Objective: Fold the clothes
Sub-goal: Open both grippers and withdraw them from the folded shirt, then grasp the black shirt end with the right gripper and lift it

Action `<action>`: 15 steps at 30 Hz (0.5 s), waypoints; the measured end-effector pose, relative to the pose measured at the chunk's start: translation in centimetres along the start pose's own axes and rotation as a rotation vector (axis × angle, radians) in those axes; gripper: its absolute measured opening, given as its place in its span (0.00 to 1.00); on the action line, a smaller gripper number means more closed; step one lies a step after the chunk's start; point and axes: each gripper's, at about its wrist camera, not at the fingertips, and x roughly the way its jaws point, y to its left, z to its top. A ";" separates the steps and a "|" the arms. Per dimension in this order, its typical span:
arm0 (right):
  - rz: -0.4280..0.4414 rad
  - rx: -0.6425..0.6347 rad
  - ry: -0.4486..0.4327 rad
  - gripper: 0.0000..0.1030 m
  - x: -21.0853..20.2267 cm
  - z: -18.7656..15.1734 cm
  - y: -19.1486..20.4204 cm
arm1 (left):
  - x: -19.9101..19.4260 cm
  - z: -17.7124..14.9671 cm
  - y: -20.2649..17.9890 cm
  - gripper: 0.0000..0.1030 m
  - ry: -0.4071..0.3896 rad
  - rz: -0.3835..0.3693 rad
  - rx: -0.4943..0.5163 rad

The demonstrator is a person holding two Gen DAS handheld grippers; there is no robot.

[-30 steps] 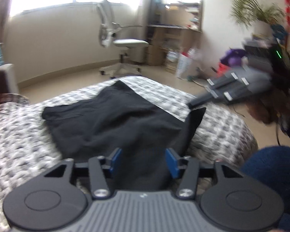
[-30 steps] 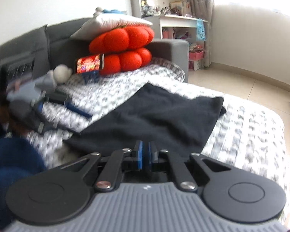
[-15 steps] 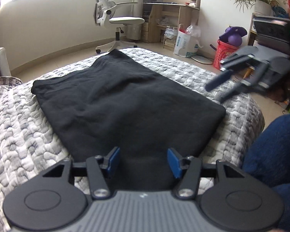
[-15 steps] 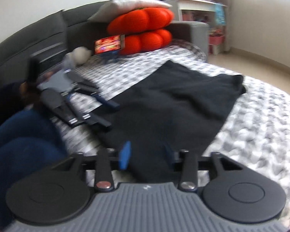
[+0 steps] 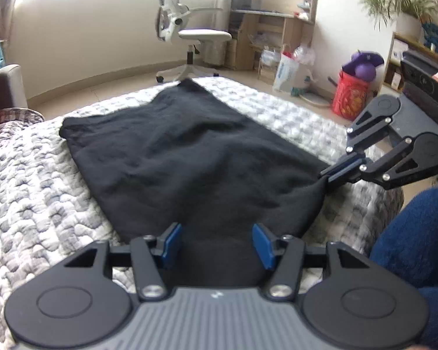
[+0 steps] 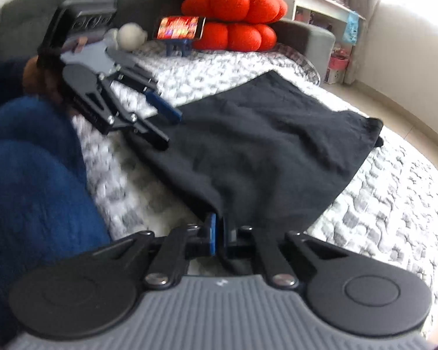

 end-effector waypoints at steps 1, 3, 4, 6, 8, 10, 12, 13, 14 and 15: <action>0.001 0.022 -0.012 0.03 0.0 0.4 -0.4 | -0.5 0.2 0.0 0.54 -0.022 -0.017 -0.004; 0.004 0.066 -0.035 0.03 0.0 1.1 -1.2 | -1.4 0.6 -0.1 0.56 -0.058 -0.046 -0.006; 0.005 0.089 -0.047 0.03 0.0 1.4 -1.6 | -1.7 0.8 -0.3 0.56 -0.069 -0.056 0.000; 0.008 0.133 -0.070 0.03 -0.1 2.2 -2.4 | -1.9 1.1 -0.9 0.59 -0.078 -0.063 0.023; 0.011 0.177 -0.094 0.03 -0.1 2.9 -3.3 | -1.7 1.2 -1.5 0.59 -0.070 -0.046 0.058; 0.008 0.201 -0.103 0.03 0.1 3.5 -3.9 | -1.4 1.1 -2.0 0.58 -0.058 -0.021 0.088; 0.006 0.211 -0.102 0.03 0.3 3.7 -4.3 | -0.9 0.9 -2.3 0.57 -0.042 0.001 0.112; 0.008 0.218 -0.102 0.03 0.4 3.6 -4.5 | -0.7 0.7 -2.4 0.54 -0.031 0.009 0.115; 0.010 0.226 -0.102 0.03 0.5 3.6 -4.7 | -0.5 0.5 -2.3 0.47 -0.016 0.011 0.114; 0.012 0.233 -0.102 0.03 0.6 3.6 -4.8 | -0.2 0.3 -2.2 0.34 0.000 0.014 0.111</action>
